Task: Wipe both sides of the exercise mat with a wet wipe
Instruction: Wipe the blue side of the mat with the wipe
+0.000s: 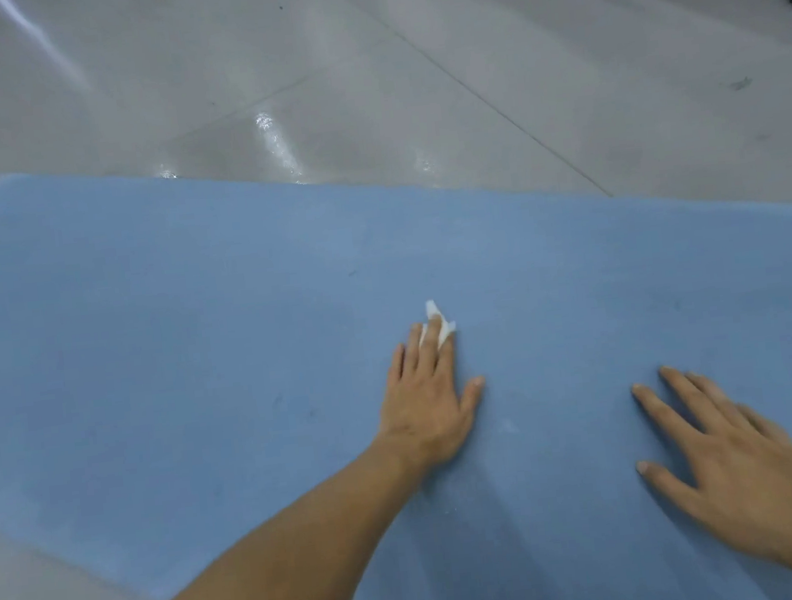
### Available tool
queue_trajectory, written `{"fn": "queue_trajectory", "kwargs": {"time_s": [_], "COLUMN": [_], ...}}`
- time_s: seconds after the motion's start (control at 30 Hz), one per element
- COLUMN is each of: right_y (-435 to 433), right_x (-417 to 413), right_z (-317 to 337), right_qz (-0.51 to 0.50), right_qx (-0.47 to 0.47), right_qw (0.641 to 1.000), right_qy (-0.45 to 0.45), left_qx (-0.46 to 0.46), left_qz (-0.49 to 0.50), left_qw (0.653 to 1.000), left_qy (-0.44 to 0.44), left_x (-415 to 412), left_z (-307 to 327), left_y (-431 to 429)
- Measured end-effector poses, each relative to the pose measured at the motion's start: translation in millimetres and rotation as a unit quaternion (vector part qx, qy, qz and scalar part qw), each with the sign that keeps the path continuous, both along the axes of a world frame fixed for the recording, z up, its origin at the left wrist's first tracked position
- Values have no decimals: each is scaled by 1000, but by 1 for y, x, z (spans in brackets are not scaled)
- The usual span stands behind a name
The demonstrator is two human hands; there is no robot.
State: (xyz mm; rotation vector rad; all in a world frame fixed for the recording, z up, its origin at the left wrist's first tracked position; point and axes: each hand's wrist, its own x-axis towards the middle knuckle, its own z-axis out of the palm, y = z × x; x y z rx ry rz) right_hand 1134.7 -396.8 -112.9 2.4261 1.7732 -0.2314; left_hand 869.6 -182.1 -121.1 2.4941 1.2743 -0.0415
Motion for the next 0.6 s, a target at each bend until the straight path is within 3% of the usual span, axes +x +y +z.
{"fn": "queue_trajectory", "kwargs": {"time_s": [0.13, 0.27, 0.43, 0.6], "right_y": [-2, 16, 49, 76], "right_x": [-9, -19, -17, -16], "right_z": [-3, 0, 19, 36], "right_qz": [-10, -62, -21, 66], "right_qx": [10, -5, -61, -104], "right_qw": [999, 996, 995, 990], "right_qy": [33, 71, 70, 66], "left_qx": [22, 42, 21, 36], "left_qz": [-184, -223, -96, 107], "left_qw": [983, 974, 993, 993], "left_qy": [-3, 22, 67, 36], "left_x": [35, 33, -5, -68], "left_z": [-6, -7, 4, 10], "left_y": [-40, -32, 32, 103]}}
